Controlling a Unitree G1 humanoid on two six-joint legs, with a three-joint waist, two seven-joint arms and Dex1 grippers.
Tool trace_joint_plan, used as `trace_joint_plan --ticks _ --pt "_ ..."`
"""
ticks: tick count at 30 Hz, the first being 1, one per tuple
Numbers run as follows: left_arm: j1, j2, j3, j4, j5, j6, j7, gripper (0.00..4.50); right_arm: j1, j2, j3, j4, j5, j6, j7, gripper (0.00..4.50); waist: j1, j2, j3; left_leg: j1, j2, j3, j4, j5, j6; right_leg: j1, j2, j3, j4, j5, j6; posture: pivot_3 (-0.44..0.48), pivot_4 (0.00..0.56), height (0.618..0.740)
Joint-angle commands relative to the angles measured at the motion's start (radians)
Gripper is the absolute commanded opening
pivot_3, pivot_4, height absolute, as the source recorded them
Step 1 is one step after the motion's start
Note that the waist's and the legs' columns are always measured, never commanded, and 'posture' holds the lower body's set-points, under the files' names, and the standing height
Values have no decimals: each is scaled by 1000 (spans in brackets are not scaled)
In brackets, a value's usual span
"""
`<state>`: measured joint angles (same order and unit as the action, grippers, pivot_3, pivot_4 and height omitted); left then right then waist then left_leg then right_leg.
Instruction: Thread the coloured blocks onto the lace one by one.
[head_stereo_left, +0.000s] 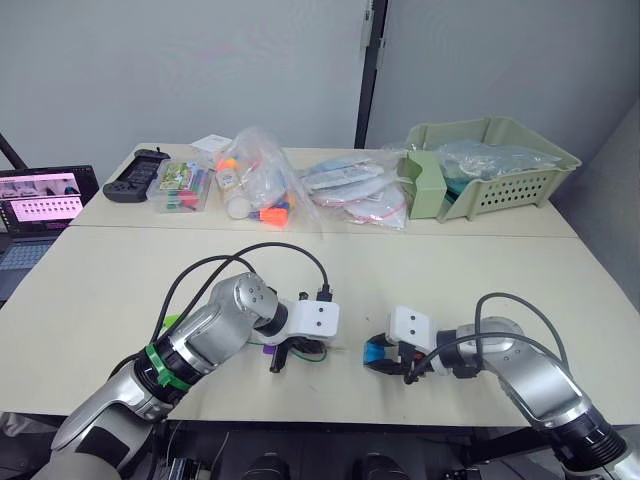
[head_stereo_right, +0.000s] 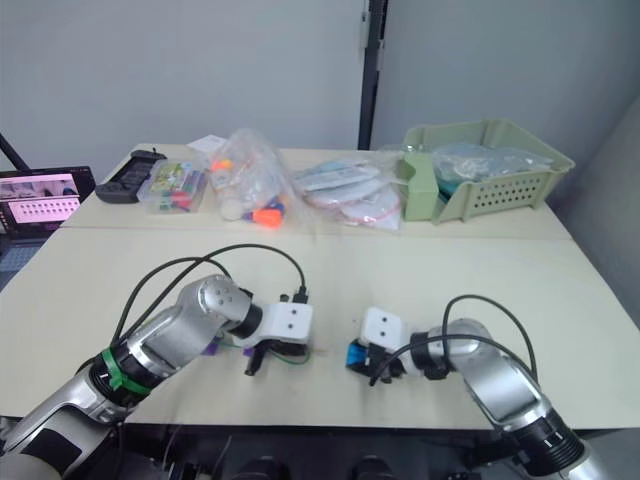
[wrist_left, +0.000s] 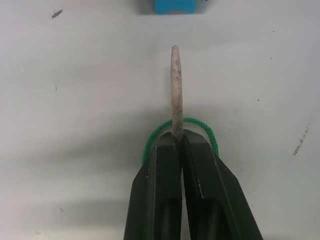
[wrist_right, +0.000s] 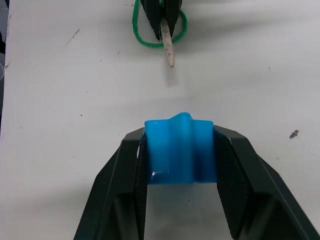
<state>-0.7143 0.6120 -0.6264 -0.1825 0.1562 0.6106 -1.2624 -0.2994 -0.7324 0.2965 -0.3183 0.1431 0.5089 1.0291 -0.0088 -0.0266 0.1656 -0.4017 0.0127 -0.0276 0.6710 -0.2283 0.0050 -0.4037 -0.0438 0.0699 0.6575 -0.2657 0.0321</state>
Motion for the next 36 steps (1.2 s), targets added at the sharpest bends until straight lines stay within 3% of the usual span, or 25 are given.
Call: trace_joint_plan --ticks 1,14,21,31,36 --pt "-13 -21 -30 9 23 -19 11 0 0 -10 -34 -31 17 4 -5 1362 0 0 0 0 0 0 0 0 0 0 0 0 0 0 0 0 150 740" --pt "-23 -55 1 40 7 -34 20 0 -7 12 -29 -41 20 17 -21 1362 -2 0 0 0 0 0 0 0 0 0 0 0 0 0 0 0 150 740" --pt "-30 -22 -12 32 23 -82 3 0 -9 0 -48 -32 20 14 -22 1362 -4 0 0 0 0 0 0 0 0 -1 0 0 0 0 0 0 150 740" --pt "-31 -43 45 31 -39 -56 -5 3258 7 -6 -69 -38 20 16 -30 1362 -4 0 0 -1 0 0 0 0 0 -1 0 0 0 0 0 0 150 740" --pt "-6 -24 119 79 -132 -185 -41 3306 19 -3 -80 -49 23 25 -44 1362 -5 0 0 -1 1 0 0 0 0 -2 0 0 0 0 0 0 150 740"
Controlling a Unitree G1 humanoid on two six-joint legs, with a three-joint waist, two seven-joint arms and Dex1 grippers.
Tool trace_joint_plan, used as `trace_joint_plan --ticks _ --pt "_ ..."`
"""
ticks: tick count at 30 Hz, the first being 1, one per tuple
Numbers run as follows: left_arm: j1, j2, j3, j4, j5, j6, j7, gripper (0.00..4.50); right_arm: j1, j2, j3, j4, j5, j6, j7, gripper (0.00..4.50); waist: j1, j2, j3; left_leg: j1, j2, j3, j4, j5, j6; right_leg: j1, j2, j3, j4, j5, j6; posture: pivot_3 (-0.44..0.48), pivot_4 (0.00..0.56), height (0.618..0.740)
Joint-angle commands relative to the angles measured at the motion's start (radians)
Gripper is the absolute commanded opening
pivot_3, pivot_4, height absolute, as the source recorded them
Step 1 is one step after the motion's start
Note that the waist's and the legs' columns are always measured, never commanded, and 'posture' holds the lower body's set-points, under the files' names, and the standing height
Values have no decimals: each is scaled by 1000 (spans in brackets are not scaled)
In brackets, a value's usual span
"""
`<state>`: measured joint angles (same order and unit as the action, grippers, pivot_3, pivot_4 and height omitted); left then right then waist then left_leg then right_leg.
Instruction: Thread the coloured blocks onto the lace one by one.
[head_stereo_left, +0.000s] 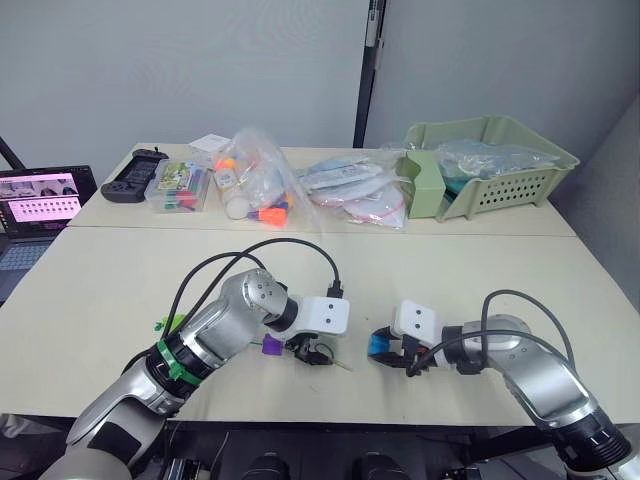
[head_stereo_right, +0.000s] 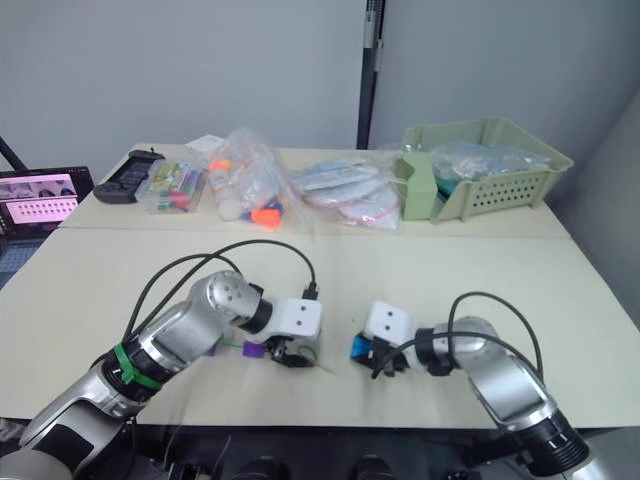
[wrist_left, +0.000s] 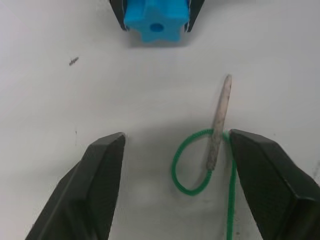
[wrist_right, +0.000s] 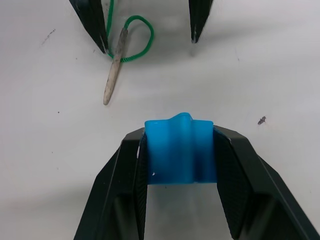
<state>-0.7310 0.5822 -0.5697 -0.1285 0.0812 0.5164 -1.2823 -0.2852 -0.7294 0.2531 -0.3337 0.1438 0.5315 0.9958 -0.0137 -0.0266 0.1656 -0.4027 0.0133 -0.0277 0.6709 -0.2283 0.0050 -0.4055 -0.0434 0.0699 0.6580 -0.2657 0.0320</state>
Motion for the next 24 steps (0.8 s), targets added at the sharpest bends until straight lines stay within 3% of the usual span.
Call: trace_joint_plan --ticks 1,3,8,17,24 --pt "16 14 73 52 -72 -127 -34 3306 7 -5 -37 -35 22 4 -13 1362 0 0 0 0 0 0 0 0 0 0 0 0 0 0 0 0 150 740" --pt "24 12 96 100 -106 -211 -58 3306 13 -3 -38 -41 23 6 -17 1362 0 0 0 0 0 0 0 0 0 0 0 0 0 0 0 0 150 740" --pt "32 -47 185 242 -245 -242 -130 3306 25 3 -38 -53 25 12 -31 1362 2 0 0 -1 0 0 2 0 0 0 0 -1 0 0 0 0 150 740" --pt "45 -87 159 476 -220 -453 -215 3306 37 -2 -39 -76 41 29 -56 1362 2 0 0 -2 0 0 3 0 0 0 0 -1 0 0 0 0 150 740" --pt "47 -112 150 547 -190 -536 -220 3306 43 -8 -38 -92 48 44 -68 1362 1 1 0 0 0 0 3 0 0 1 0 -1 1 0 0 0 150 740"
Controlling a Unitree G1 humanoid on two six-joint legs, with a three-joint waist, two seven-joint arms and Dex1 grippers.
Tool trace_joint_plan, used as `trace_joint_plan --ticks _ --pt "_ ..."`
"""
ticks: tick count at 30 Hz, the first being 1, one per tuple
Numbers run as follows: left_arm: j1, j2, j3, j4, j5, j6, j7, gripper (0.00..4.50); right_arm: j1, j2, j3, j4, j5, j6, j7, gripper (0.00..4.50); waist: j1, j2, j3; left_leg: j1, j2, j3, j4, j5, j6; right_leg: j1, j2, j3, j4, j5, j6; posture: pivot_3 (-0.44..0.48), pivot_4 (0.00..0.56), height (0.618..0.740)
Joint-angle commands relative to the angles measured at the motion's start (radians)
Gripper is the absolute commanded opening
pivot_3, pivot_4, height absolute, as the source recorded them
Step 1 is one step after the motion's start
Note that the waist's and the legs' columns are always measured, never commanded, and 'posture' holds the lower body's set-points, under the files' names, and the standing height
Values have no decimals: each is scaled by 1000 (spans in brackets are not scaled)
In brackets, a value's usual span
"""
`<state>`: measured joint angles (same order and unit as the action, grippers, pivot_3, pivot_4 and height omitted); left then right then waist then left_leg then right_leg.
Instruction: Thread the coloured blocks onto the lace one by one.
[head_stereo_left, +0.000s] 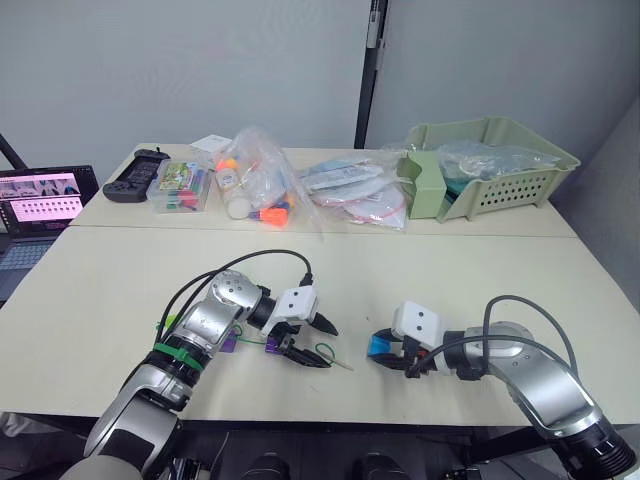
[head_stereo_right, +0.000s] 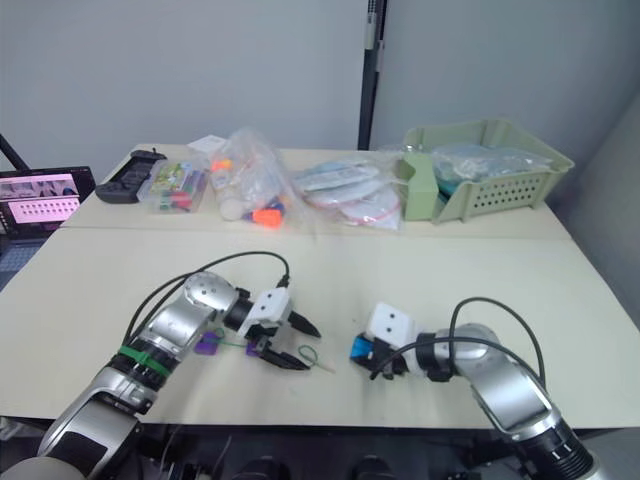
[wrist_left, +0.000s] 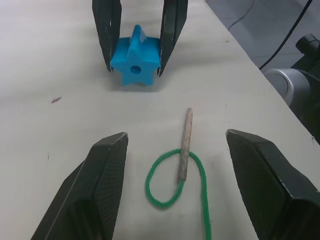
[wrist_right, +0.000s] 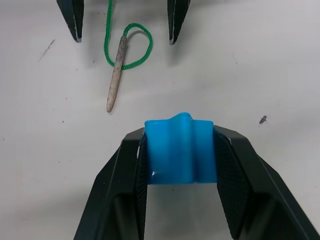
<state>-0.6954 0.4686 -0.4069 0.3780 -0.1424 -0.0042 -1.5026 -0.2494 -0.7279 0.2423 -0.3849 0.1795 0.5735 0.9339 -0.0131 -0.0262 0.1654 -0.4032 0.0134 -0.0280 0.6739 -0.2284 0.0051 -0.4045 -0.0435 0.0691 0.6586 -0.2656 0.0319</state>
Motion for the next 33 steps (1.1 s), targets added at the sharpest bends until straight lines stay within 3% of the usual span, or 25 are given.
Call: trace_joint_plan --ticks 1,10,12,19,23,28,30,33 --pt "13 0 -14 42 36 -18 0 3306 9 -11 -27 -44 13 4 -7 1362 -1 0 0 0 0 0 0 0 0 0 0 0 0 0 0 0 150 740" --pt "39 33 -50 45 95 -48 -15 440 10 -16 -30 -52 17 10 -7 1362 -11 0 0 3 1 0 0 0 0 1 1 1 2 0 0 0 150 740" --pt "37 40 -53 45 97 -43 -21 0 8 -17 -29 -51 19 11 -6 1362 -13 0 0 3 1 1 0 0 0 1 1 1 3 0 0 0 150 740" --pt "-2 26 -13 25 60 23 -17 0 2 -14 -22 -41 14 5 -4 1362 -18 0 0 3 1 1 -1 0 0 1 1 1 3 0 0 0 150 740" --pt "-38 12 47 -33 -23 140 -30 0 1 -11 -18 -39 12 4 -5 1362 -17 0 0 2 1 0 0 0 0 0 1 1 3 0 0 0 150 740" --pt "-54 54 26 -80 29 94 -42 1371 1 -11 -19 -36 12 2 -5 1362 -10 0 0 -1 0 0 1 0 0 -2 1 0 2 0 0 0 150 740" --pt "-43 77 7 -98 48 65 -59 2118 1 -10 -18 -35 11 2 -7 1362 -7 0 0 -1 0 0 1 0 0 -2 1 1 2 0 0 0 150 740" --pt "-28 94 -10 -113 66 30 -65 2144 0 -7 -16 -35 10 4 -10 1362 -4 0 0 -1 0 0 0 0 0 -2 1 1 2 0 0 0 150 740"
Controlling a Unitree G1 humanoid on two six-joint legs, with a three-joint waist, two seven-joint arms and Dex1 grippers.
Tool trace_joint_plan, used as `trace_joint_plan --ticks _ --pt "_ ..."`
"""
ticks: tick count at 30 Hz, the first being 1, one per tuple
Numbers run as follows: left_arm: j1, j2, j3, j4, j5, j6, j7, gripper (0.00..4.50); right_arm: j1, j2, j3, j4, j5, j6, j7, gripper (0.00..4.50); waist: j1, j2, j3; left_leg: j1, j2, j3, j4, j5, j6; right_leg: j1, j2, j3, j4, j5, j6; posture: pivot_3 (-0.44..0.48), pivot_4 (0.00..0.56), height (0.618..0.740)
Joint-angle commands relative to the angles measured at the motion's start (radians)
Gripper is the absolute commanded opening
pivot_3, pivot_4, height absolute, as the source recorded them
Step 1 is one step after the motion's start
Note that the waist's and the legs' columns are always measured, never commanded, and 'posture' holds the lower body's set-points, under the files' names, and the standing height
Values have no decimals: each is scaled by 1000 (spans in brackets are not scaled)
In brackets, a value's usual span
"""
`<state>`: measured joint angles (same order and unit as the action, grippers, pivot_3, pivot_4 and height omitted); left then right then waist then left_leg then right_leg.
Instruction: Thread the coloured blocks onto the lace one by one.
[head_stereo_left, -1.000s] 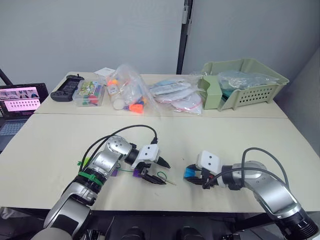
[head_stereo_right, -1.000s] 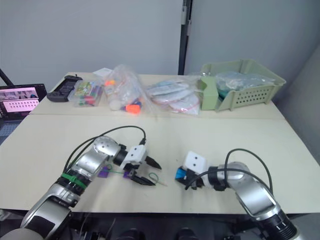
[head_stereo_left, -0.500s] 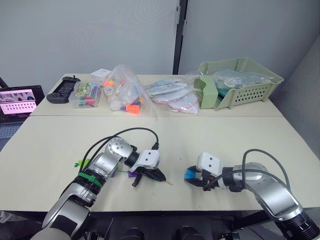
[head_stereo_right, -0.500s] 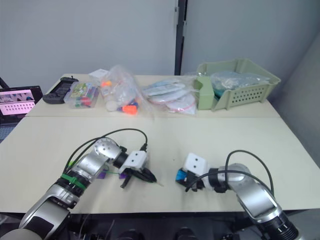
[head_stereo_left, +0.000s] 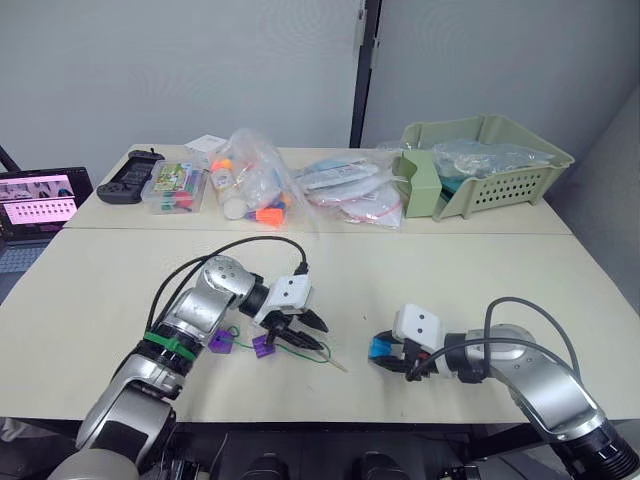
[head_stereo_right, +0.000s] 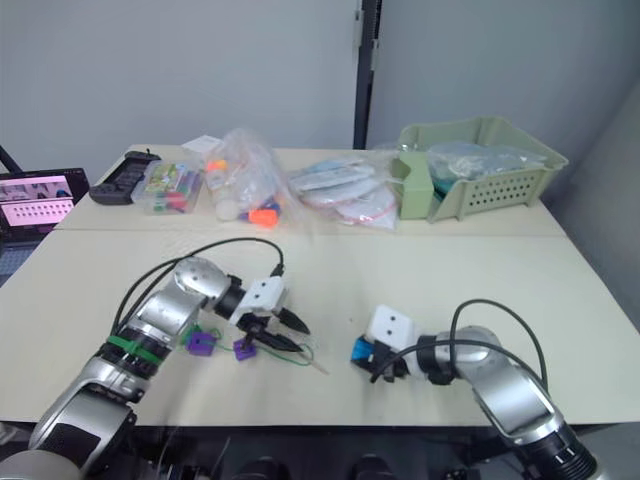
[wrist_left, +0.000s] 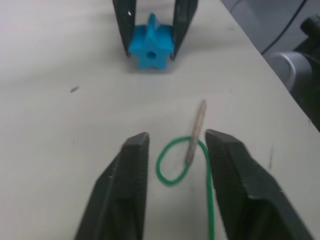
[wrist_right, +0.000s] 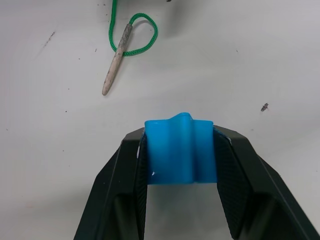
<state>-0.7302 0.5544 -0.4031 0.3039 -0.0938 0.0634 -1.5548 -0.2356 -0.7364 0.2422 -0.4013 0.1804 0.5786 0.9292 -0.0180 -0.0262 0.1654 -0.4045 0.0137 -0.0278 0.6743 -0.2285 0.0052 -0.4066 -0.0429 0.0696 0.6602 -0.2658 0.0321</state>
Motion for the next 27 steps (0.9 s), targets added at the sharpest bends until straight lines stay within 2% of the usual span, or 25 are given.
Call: trace_joint_plan --ticks 1,24,25,27 --pt "9 8 -17 -38 21 -43 -10 2144 -14 3 -15 -19 9 0 -7 1362 1 0 0 0 0 0 0 0 0 0 0 0 0 0 0 0 150 740" --pt "26 -45 -69 -9 98 -71 40 2144 5 0 -22 -46 14 18 -22 1362 4 0 0 0 0 0 1 0 0 0 0 0 0 0 0 0 150 740" --pt "27 -46 -70 -9 100 -71 40 1624 5 0 -22 -46 14 19 -23 1362 4 0 0 0 0 0 1 0 0 0 0 0 0 0 0 0 150 740" --pt "28 -45 -72 -6 105 -72 39 1034 5 0 -22 -46 15 20 -23 1362 3 0 0 0 0 0 1 0 0 0 0 0 0 0 0 0 150 740"
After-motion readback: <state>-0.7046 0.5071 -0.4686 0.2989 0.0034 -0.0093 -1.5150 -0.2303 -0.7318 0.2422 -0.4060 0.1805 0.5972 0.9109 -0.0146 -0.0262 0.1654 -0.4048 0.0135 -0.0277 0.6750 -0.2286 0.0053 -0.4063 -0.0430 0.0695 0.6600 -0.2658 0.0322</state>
